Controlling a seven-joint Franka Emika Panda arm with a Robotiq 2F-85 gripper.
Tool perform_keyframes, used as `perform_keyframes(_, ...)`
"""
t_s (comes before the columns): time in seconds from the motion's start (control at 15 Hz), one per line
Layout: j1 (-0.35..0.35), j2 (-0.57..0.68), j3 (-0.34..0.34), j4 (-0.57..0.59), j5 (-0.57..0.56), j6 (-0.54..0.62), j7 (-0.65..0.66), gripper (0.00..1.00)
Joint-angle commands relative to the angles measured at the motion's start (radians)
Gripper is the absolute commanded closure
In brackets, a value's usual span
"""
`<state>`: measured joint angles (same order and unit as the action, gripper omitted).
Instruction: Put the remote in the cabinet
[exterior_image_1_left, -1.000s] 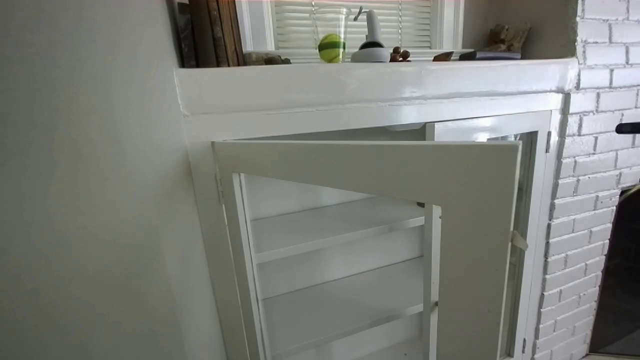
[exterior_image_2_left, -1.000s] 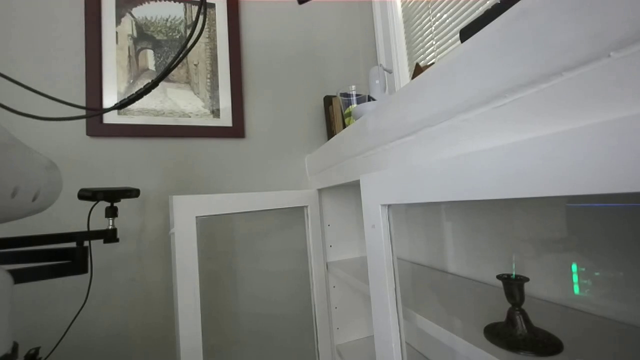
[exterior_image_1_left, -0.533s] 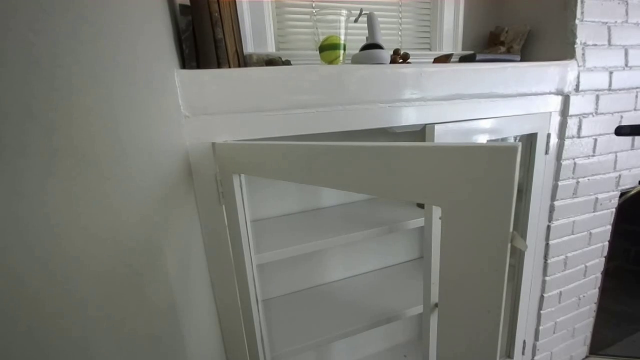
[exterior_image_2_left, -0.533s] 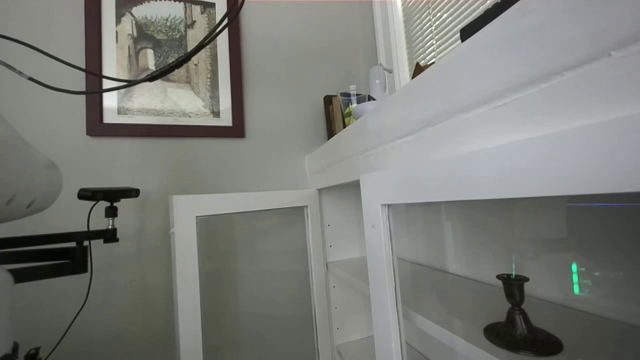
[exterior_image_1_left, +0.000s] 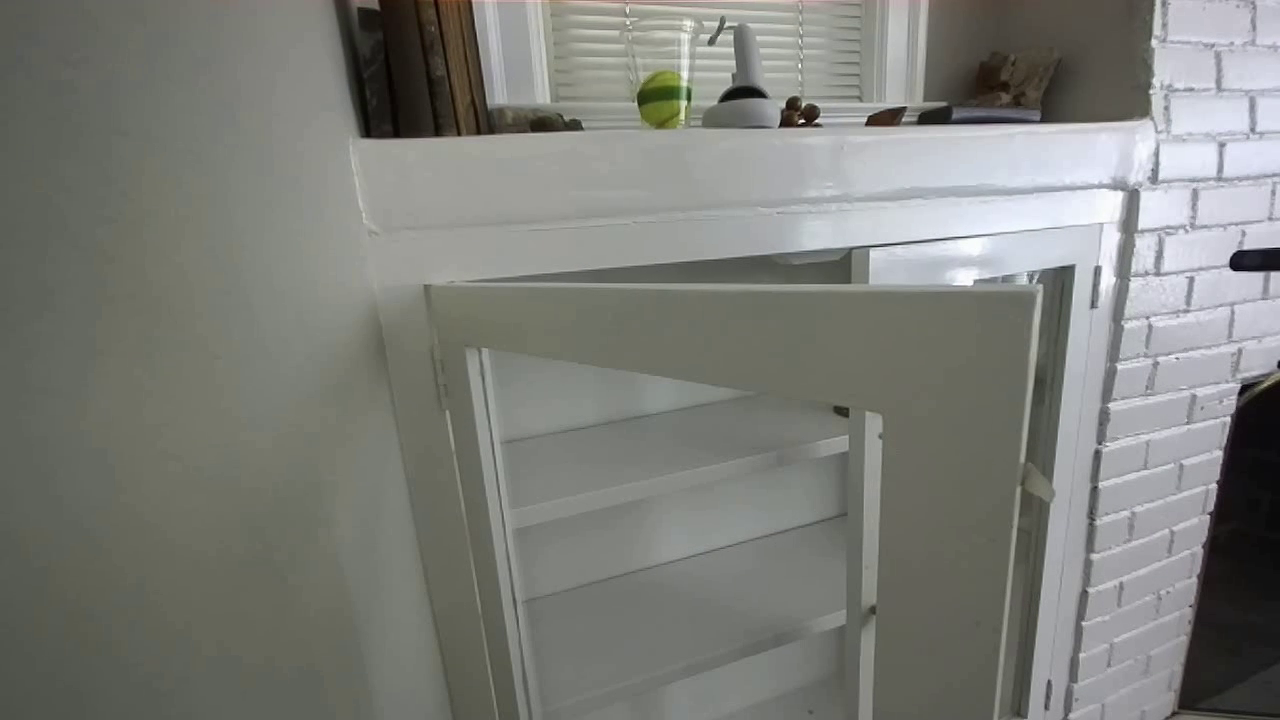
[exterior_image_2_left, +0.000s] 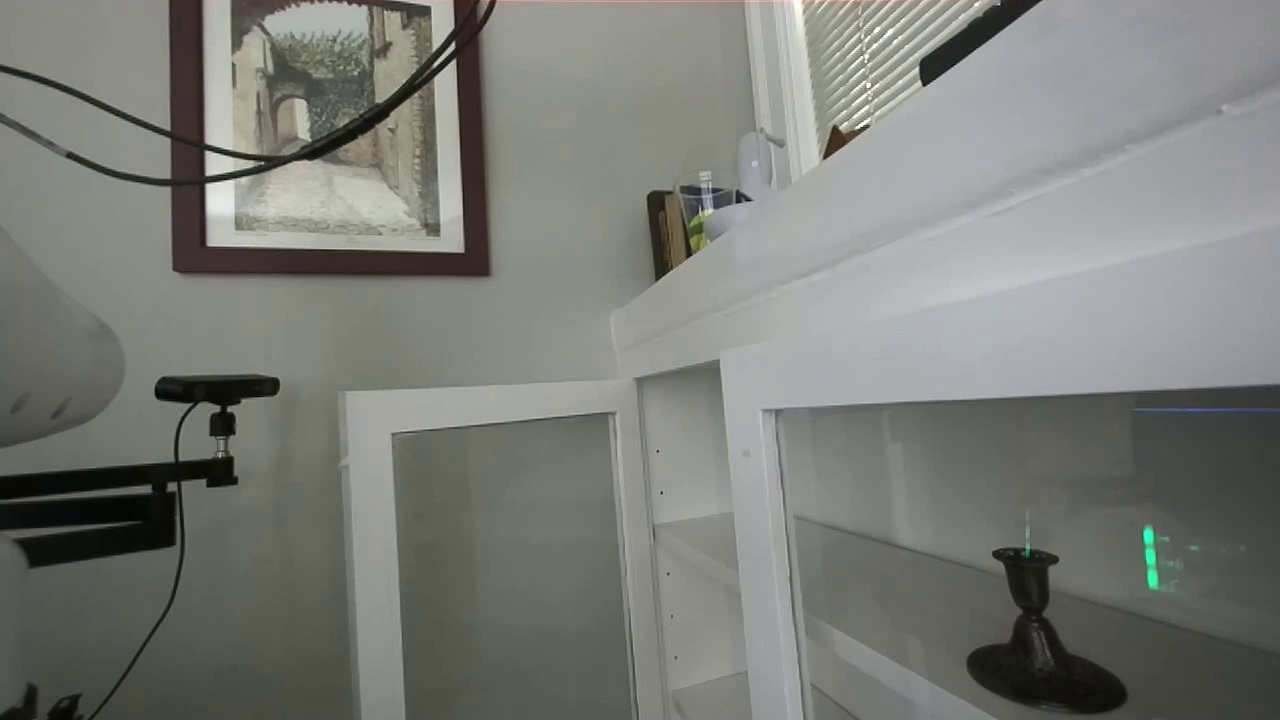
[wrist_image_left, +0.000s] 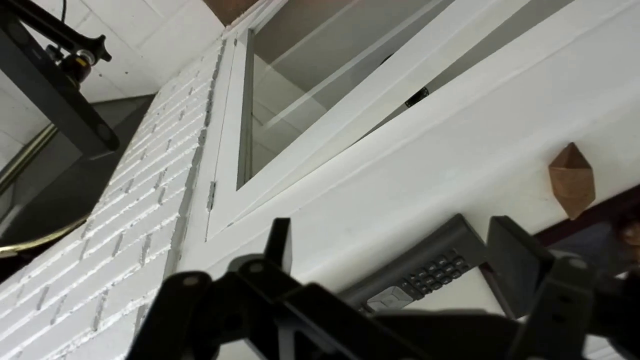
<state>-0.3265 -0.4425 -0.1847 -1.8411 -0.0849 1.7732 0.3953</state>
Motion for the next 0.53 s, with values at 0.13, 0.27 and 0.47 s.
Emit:
perform_keyframes(0.13, -0.024, 0.100, -0.037, 0.137, 0.049, -0.086, 0.164, 0.00)
perform_keyframes(0.27, -0.022, 0.141, -0.053, 0.190, 0.067, -0.124, 0.194, 0.00)
perform_keyframes(0.47, -0.013, 0.219, -0.081, 0.282, 0.119, -0.146, 0.235, 0.00)
